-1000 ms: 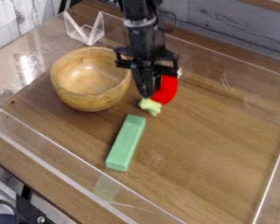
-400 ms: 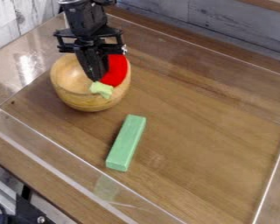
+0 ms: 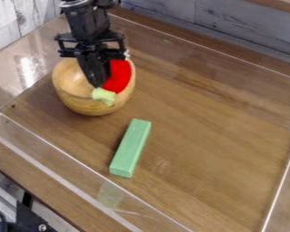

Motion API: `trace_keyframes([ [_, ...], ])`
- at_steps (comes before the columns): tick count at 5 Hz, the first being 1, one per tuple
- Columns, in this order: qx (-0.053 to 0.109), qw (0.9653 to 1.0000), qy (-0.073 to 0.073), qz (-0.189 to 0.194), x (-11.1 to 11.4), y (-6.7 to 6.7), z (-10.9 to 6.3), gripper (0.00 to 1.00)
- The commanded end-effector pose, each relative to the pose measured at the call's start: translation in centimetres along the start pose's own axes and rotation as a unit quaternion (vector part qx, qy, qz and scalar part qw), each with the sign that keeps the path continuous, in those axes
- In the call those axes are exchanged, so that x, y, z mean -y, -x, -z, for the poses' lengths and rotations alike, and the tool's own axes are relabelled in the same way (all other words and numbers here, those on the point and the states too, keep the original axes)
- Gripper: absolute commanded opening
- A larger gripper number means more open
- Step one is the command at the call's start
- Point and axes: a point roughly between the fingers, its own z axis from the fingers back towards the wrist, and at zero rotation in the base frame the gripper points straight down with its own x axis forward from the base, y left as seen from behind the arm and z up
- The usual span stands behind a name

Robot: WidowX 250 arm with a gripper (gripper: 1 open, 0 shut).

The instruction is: Move the red object to the left side of the table

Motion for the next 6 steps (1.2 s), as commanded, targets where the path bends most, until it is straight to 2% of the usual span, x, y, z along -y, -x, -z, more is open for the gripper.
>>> trace_keyframes([
  [1, 0.023, 0.9997, -0.009, 0.003, -0.7, 0.0, -1.3, 0.0],
  [6, 0.007, 0.9998, -0.012, -0.013, -4.1, 0.8, -0.2, 0.0],
])
